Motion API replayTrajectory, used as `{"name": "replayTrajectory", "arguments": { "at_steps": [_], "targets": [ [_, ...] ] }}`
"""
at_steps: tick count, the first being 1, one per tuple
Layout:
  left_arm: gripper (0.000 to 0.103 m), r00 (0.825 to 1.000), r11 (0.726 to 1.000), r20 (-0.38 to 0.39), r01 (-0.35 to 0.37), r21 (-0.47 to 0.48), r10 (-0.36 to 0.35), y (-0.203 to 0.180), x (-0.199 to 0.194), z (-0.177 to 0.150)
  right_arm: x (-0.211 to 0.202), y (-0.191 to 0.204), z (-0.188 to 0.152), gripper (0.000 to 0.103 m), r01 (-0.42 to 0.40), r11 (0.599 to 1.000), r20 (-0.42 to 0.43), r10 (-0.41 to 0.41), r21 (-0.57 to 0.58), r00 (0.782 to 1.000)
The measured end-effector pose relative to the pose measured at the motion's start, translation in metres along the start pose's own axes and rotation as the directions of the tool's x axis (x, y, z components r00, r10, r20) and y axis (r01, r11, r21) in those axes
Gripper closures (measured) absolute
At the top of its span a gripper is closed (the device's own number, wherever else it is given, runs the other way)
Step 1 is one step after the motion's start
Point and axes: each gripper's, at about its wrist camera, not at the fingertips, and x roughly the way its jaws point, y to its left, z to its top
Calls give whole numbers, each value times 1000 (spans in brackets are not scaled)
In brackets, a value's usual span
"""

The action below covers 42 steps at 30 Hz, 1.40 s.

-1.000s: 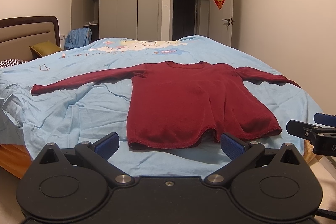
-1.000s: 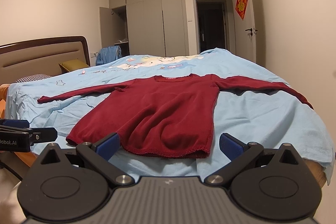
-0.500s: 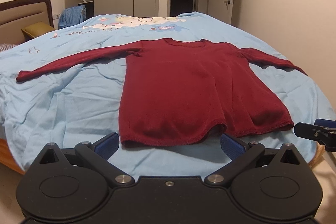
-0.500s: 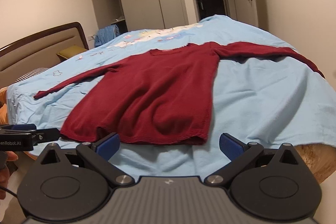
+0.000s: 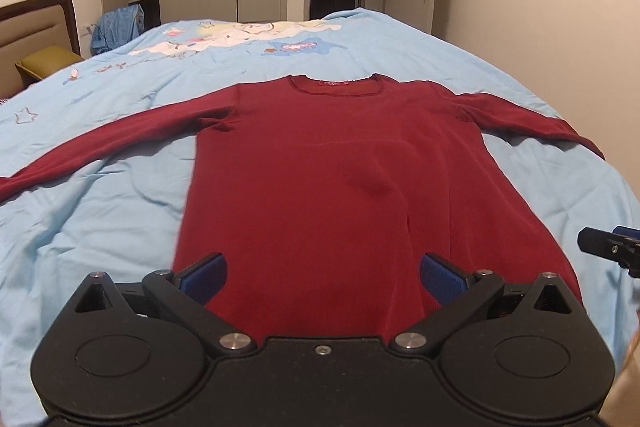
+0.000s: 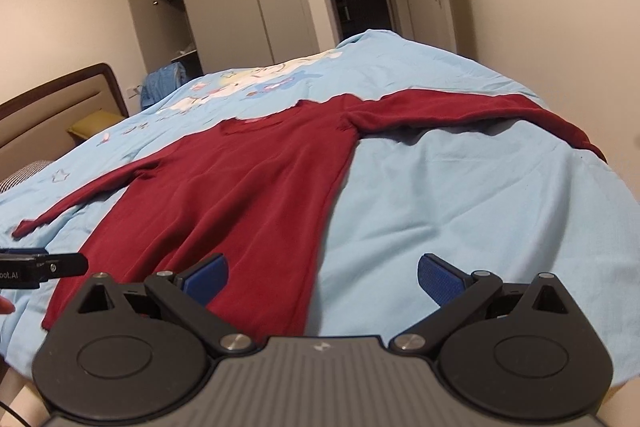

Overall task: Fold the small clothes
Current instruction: 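Reach the right gripper to the sweater sleeve cuff and close on it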

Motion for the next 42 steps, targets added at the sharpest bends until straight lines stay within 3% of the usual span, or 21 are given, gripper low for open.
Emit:
{"name": "replayTrajectory", "arguments": {
  "at_steps": [7,13,17,26,31,38,42],
  "targets": [
    [1,1000,1000,1,-8,-29,8,-6,47,29,17,-39,24,0,56,995,109,-66,87,992],
    [1,998,998,63,-14,-60,18,-9,93,55,29,-87,38,0,66,980,133,-92,187,987],
    [1,995,999,94,-25,-45,29,-13,124,65,34,-124,53,0,121,961,149,-161,248,976],
    [1,998,997,64,-18,-71,23,-9,164,54,67,-215,79,0,164,866,100,-238,472,966],
    [1,991,998,118,-56,-27,59,-17,166,38,84,-239,89,0,132,824,92,-217,551,972],
    [0,988,997,133,-78,-3,77,-20,170,33,126,-278,97,0,101,688,30,-176,718,984],
    [0,988,997,134,-71,-10,71,-19,170,32,146,-289,104,0,104,656,38,-199,748,979]
  ]
}}
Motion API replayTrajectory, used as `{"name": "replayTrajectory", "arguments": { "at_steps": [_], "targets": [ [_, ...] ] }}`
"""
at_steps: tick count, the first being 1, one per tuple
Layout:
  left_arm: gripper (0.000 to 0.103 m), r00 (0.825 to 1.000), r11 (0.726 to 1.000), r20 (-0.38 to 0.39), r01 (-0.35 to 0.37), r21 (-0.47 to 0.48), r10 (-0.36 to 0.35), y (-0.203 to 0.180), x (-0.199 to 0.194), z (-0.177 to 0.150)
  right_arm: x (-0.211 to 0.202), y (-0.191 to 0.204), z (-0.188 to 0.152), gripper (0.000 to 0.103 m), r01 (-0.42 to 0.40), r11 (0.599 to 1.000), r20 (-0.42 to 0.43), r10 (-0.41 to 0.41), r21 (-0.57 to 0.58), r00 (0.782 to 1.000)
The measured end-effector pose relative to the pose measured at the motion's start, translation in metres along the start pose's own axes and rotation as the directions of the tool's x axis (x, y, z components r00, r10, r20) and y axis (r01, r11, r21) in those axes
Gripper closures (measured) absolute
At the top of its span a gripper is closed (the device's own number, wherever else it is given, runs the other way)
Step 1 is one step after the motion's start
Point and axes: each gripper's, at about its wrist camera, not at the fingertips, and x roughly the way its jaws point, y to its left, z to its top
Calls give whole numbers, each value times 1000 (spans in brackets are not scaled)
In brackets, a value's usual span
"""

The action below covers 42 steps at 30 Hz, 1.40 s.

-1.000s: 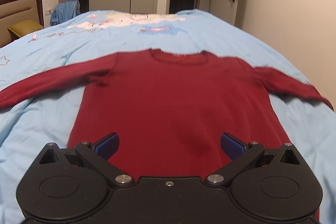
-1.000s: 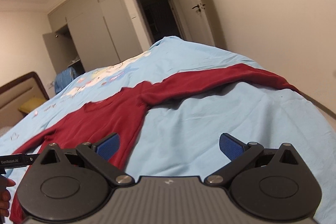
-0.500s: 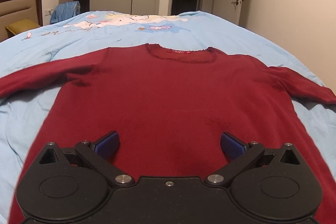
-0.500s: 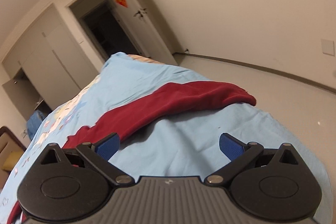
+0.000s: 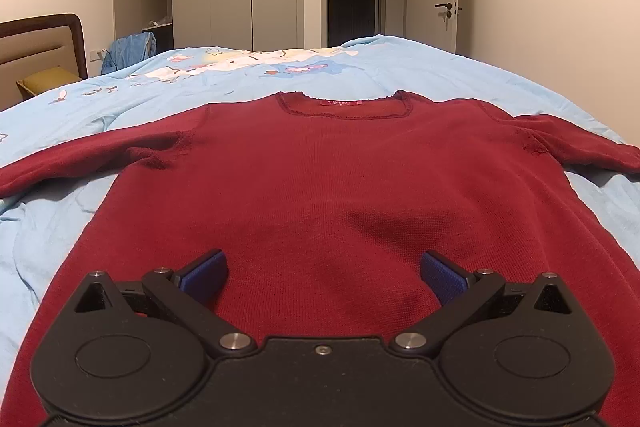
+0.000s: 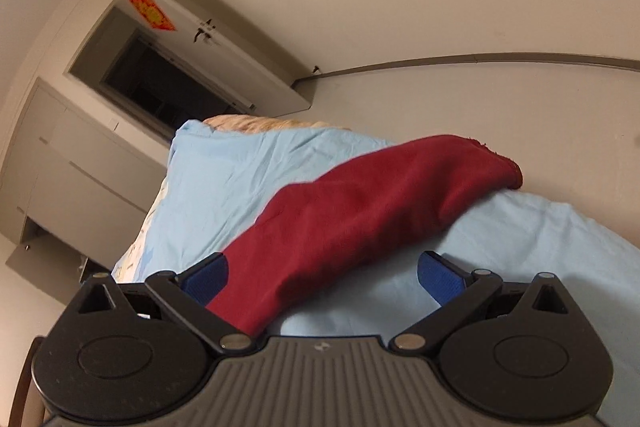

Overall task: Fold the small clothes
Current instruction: 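Reach the right gripper to the sweater sleeve cuff and close on it, then carry the held sleeve with the right gripper across the sweater body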

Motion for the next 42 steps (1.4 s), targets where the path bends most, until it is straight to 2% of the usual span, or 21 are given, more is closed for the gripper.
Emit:
{"name": "replayTrajectory", "arguments": {
  "at_steps": [3,6,7,8,9,11,14,16,18,21,24,27,30,32,35,37,42],
  "targets": [
    [0,1000,1000,0,1,-1,-1,0,0,0,10,-3,6,7,19,998,41,-22,68,999],
    [0,1000,1000,-4,4,-7,-4,1,0,1,18,-6,9,23,55,991,86,-66,123,994],
    [0,1000,1000,-11,8,-10,-8,1,0,3,21,-6,9,33,76,989,98,-89,129,991],
    [1,1000,1000,-21,15,-18,-15,3,-1,5,23,-5,11,47,99,987,106,-113,127,988],
    [1,999,999,-33,24,-30,-25,6,-1,8,26,-3,11,54,125,985,114,-138,116,984],
    [1,997,996,-53,51,-66,-55,12,-1,15,30,4,11,77,163,983,135,-173,84,976],
    [1,995,989,-49,76,-129,-83,24,-6,24,32,22,10,89,189,982,186,-185,-5,965],
    [1,996,987,-43,73,-146,-80,30,-10,30,31,46,7,92,202,973,236,-172,-112,957],
    [1,997,988,-33,64,-142,-70,35,-15,35,30,77,0,93,217,945,288,-143,-245,947],
    [1,998,990,-14,53,-134,-56,44,-23,42,32,128,-16,93,195,874,331,-42,-444,943],
    [1,999,988,5,48,-150,-47,57,-32,48,40,183,-42,93,157,772,321,64,-616,945],
    [1,999,983,27,44,-177,-40,70,-40,51,52,234,-76,93,110,647,279,163,-755,946],
    [1,999,979,36,26,-202,-19,84,-47,52,65,280,-120,93,72,494,219,247,-866,944],
    [1,999,976,37,12,-219,-4,93,-49,51,72,307,-157,93,51,370,167,289,-928,943],
    [1,999,969,39,-8,-249,18,108,-53,48,87,337,-217,93,15,182,75,328,-983,942],
    [1,999,964,37,-24,-267,35,117,-56,45,96,347,-257,93,-25,73,1,338,-997,941],
    [1,996,950,30,-70,-305,83,139,-64,37,110,352,-343,96,-148,-135,-182,290,-980,939]
  ]
}}
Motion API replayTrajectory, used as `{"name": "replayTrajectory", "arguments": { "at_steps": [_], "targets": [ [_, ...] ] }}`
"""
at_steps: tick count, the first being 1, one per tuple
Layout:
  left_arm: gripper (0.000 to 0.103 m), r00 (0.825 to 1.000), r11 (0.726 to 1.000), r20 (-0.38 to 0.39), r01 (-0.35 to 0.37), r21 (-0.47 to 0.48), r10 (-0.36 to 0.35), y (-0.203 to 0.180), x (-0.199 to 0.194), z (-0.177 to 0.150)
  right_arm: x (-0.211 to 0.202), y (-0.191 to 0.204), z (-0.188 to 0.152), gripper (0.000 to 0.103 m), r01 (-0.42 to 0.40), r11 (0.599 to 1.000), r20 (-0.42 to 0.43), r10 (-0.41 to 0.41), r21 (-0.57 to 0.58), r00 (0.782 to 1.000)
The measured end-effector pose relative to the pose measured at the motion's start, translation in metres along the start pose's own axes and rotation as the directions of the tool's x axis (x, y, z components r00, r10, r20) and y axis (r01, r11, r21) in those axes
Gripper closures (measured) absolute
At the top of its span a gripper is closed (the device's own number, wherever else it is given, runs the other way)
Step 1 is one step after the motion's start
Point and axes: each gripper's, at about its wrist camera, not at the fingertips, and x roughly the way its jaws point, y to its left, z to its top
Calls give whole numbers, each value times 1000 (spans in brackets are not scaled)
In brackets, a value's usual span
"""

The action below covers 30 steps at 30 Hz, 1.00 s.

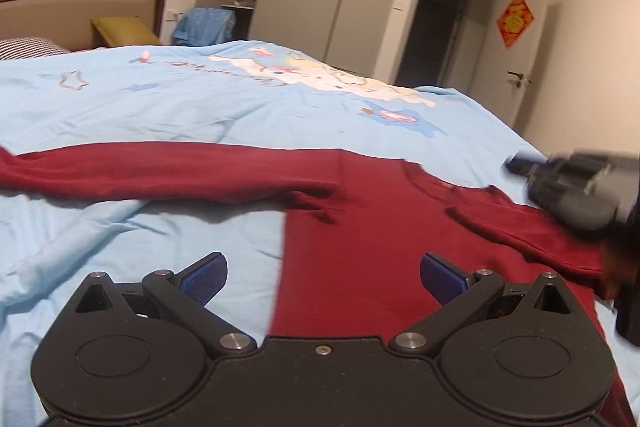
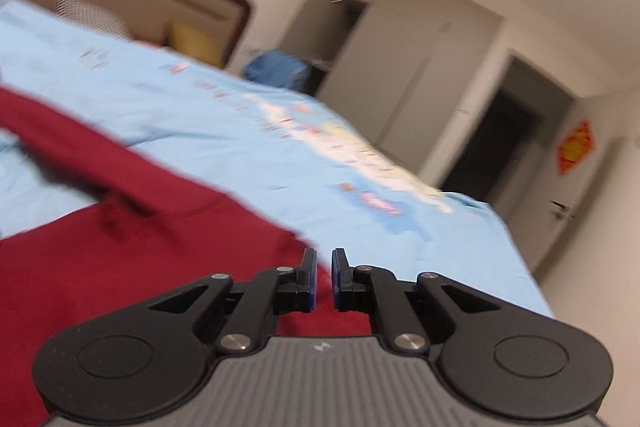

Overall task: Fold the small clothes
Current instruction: 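Carry the held sleeve with the right gripper across the sweater body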

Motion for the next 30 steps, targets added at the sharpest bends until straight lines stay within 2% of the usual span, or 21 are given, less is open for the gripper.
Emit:
{"name": "replayTrajectory", "arguments": {
  "at_steps": [2,5,7,9,10,11,15,19,21,22,23,26,28,30],
  "targets": [
    [1,1000,1000,-2,-17,-13,17,9,-2,0,2,25,-3,98,-65,996,-25,63,-63,998],
    [1,999,999,-6,-36,-25,35,18,-4,-1,1,55,-8,96,-97,987,-41,93,-124,995],
    [1,999,999,-9,-44,-28,44,21,-4,-2,2,57,-14,94,-78,990,-49,73,-116,996],
    [1,999,998,-15,-48,-36,47,23,-4,-4,7,50,-18,82,-45,994,-67,38,-97,997],
    [1,999,998,-18,-45,-42,45,24,-4,-5,3,49,-22,71,-23,997,-79,16,-79,997],
    [1,999,998,-21,-42,-48,41,24,-4,-6,-4,48,-24,67,-7,998,-95,1,-59,995],
    [1,999,998,-35,-31,-46,30,22,-1,-10,5,28,-36,63,30,999,-164,-27,19,986],
    [1,999,998,-41,-28,-47,26,22,0,-11,34,19,-38,62,66,997,-214,-54,49,975],
    [1,998,998,-45,-35,-46,33,24,0,-11,49,15,-39,64,71,994,-239,-49,84,970],
    [1,998,998,-44,-39,-47,37,26,-1,-11,55,14,-38,84,68,992,-249,-40,105,968],
    [1,998,998,-42,-43,-48,41,27,-2,-11,56,13,-37,97,67,990,-252,-34,122,967],
    [1,998,997,-28,-60,-51,58,33,-6,-7,42,20,-21,98,54,987,-164,-29,151,986],
    [1,997,995,-4,-81,-60,81,39,-10,-3,26,31,-4,98,-2,987,-81,15,162,997],
    [1,994,990,25,-108,-87,110,45,-14,2,11,47,12,98,-68,989,-10,69,134,998]
  ]
}}
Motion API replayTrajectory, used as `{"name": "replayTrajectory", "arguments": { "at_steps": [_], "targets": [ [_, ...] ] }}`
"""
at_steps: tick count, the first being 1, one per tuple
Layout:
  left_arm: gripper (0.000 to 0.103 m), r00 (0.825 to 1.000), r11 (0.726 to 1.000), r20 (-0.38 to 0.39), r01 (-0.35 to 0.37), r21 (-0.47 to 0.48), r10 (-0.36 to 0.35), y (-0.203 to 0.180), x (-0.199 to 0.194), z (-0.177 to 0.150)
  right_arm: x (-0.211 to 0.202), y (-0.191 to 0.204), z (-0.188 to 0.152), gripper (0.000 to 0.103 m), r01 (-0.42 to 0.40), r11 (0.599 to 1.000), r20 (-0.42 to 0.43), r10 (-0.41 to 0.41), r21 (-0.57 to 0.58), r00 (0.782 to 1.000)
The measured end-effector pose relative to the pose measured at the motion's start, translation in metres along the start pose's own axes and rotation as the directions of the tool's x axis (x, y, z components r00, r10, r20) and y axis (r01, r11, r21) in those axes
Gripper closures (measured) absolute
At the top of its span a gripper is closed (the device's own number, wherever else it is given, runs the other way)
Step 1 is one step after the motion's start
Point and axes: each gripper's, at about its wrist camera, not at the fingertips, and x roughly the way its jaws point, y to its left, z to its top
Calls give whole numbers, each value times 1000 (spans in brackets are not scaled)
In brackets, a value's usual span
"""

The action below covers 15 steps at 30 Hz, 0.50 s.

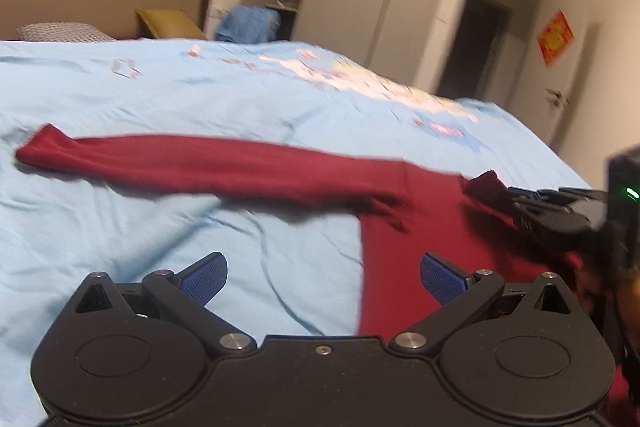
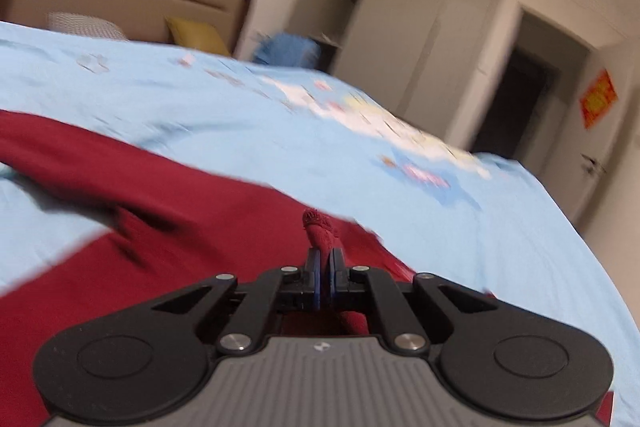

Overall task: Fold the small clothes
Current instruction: 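Carry the held sleeve with the right gripper across the sweater body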

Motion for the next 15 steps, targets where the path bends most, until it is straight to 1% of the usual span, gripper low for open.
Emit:
{"name": "replayTrajectory", "arguments": {
  "at_steps": [1,3,6,9,10,11,12,13,14,15],
  "targets": [
    [1,1000,1000,16,-11,-16,11,3,-2,3,-7,11,5,98,-35,999,23,36,-18,999],
    [1,999,999,42,-29,-40,31,9,-6,8,-13,30,10,98,-99,994,30,100,-49,995],
    [1,997,997,54,-56,-44,58,13,-8,13,-13,48,5,97,-180,980,-18,179,-81,984],
    [1,997,997,49,-65,-30,67,13,-5,14,-18,47,-6,94,-225,972,-48,222,-73,974],
    [1,997,998,43,-66,-23,67,12,-3,13,-23,43,-8,89,-231,971,-52,228,-60,972],
    [1,997,998,36,-64,-17,65,11,0,13,-29,37,-11,74,-231,972,-52,228,-44,972],
    [1,998,998,29,-60,-12,60,8,4,12,-37,29,-15,65,-225,974,-48,224,-27,974],
    [1,998,999,24,-51,-7,51,5,8,12,-45,21,-19,53,-218,976,-42,217,-10,975],
    [1,999,999,19,-39,1,39,0,12,12,-54,11,-24,49,-208,978,-39,208,3,977],
    [1,1000,1000,14,-25,12,25,-6,17,12,-62,1,-29,48,-191,981,-42,192,12,981]
  ]
}}
